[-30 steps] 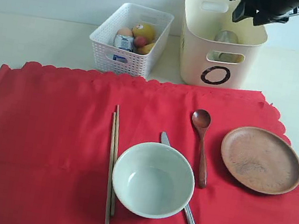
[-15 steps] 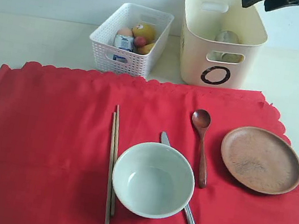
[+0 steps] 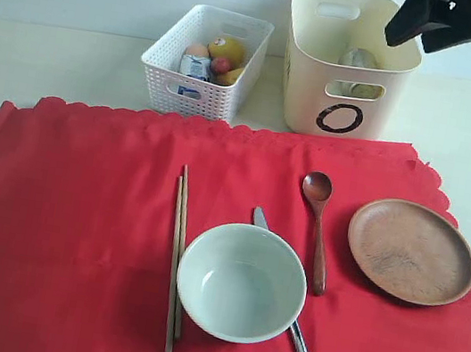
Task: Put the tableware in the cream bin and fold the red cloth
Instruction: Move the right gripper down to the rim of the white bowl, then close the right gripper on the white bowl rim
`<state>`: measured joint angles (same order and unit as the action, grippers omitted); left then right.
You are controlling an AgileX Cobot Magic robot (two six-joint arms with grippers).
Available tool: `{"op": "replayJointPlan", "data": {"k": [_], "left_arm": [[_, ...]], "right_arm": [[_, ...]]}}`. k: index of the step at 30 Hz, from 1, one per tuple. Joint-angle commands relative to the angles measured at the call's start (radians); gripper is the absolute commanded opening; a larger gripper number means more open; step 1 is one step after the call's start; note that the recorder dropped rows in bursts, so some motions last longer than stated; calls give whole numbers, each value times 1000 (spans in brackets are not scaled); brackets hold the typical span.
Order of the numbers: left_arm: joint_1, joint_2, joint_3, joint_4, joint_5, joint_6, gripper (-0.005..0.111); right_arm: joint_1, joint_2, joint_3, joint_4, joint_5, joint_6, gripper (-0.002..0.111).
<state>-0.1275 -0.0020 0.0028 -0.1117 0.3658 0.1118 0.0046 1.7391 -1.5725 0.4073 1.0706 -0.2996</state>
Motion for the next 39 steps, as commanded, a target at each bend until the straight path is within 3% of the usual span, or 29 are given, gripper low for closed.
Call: {"op": "replayJointPlan", "data": {"k": [1,11,16,31,39], "left_arm": [[-5,2,-3,2,-10,-6,0],[-5,2,-3,2,-10,-6,0],[-5,2,-3,2,-10,-6,0],[-5,2,-3,2,-10,-6,0],[-5,2,-3,2,-10,-6,0]], "right_arm": [[1,-105,188,124,-136,-110,51],[3,-215,483,540,-235,-581,51],[58,-216,588,694,-258,-800,51],[253,-151,752,582,-373,-1052,51],[263,-23,758,589,-475,-1061,51]]}}
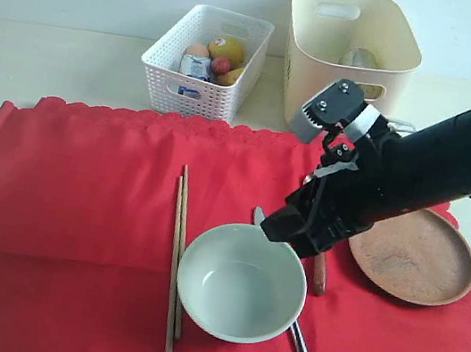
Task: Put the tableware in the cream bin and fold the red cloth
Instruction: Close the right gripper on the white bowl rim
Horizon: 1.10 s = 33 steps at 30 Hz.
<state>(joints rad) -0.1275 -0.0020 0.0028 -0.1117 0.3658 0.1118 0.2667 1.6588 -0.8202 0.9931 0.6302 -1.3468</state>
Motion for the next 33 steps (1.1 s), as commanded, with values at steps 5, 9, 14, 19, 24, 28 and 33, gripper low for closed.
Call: {"op": "replayJointPlan", "data": {"k": [5,9,14,19,24,28,33], "left_arm": [[-5,2,-3,2,-10,-6,0],[-5,2,-3,2,-10,-6,0],[-5,2,-3,2,-10,-6,0],[-5,2,-3,2,-10,-6,0],[-5,2,-3,2,-10,-6,0],[-5,2,-3,2,-10,-6,0],[-5,2,-3,2,-10,-6,0]], "right_arm": [[1,121,6,3,-35,-20,51],[1,153,6,3,-35,-20,51],[1,173,6,26,-33,-63,51],[1,173,6,28,-31,-66,44],[1,173,6,28,-34,-66,30],[1,173,6,28,-34,-66,23],[1,173,6,44,-34,-66,23]]}}
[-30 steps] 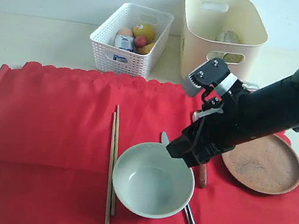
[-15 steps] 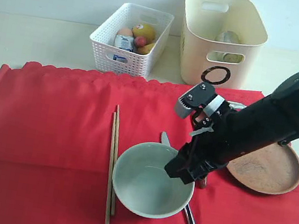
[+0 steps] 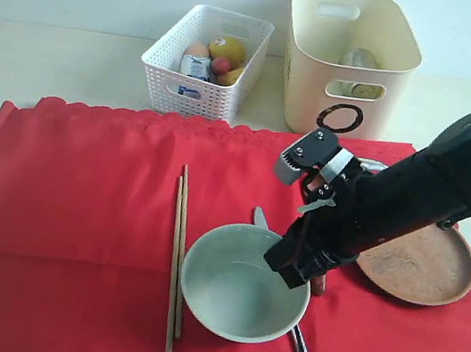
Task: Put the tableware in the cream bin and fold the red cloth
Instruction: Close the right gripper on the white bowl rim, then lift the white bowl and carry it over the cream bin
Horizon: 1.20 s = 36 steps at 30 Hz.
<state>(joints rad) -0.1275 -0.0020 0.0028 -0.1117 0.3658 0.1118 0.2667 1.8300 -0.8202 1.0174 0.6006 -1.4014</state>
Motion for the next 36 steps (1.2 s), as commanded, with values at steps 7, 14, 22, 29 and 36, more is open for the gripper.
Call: {"op": "replayJointPlan", "data": {"k": [7,14,22,29,36], "left_arm": [[-5,2,-3,2,-10,-6,0],[-5,2,-3,2,-10,-6,0],[-5,2,-3,2,-10,-6,0],[-5,2,-3,2,-10,-6,0],[-5,2,-3,2,-10,-6,0]], "right_arm": [[1,2,6,20,-5,-11,18],[1,2,6,20,-5,-11,9],[1,2,6,22,-1,-11,2],[1,-12,-1,86,34,-11,2],[1,-82,-66,107,104,6,2]]}}
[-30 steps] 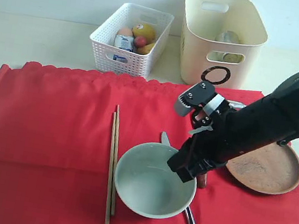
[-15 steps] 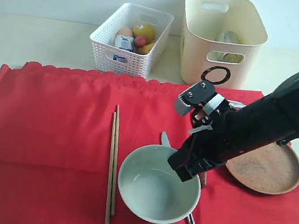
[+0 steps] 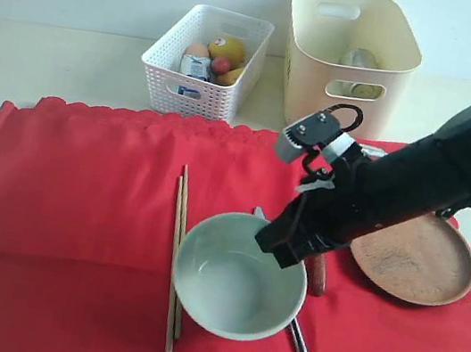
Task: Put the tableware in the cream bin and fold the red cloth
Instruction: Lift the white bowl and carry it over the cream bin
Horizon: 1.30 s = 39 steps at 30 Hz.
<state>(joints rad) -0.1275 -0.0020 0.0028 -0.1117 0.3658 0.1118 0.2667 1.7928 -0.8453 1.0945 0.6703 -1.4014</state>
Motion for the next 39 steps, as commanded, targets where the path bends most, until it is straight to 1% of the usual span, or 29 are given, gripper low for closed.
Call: {"op": "replayJointPlan", "data": {"k": [1,7,9,13,17,19,25,27,29,33,36,39], "left_arm": [[-5,2,-3,2,-10,-6,0],[-5,2,-3,2,-10,-6,0],[-5,2,-3,2,-10,-6,0],[-5,2,-3,2,-10,-6,0],[-5,2,-3,2,-10,-6,0],[-5,2,-3,2,-10,-6,0],[-5,2,-3,2,-10,-6,0],[-5,2,-3,2,-10,-6,0],[-5,2,-3,2,-10,-6,0],[-5,2,-3,2,-10,-6,0],[-5,2,-3,2,-10,-6,0],[-5,2,-3,2,-10,-6,0]], "right_arm": [[1,-51,-52,30,35,20,2],[1,-75,-136,30,4,101,2],[1,-75,-165,30,-34,124,2],[1,-75,-190,61,-182,132,2],[1,-75,-190,161,-407,132,2],[1,-75,-197,214,-471,129,2],[1,-69,-267,217,-497,128,2],[1,-69,-300,217,-535,128,2],[1,-69,-321,217,-607,149,2],[1,-69,-338,215,-814,225,2],[1,-66,-338,206,-880,264,2],[1,-48,-340,141,-957,273,2]]}}
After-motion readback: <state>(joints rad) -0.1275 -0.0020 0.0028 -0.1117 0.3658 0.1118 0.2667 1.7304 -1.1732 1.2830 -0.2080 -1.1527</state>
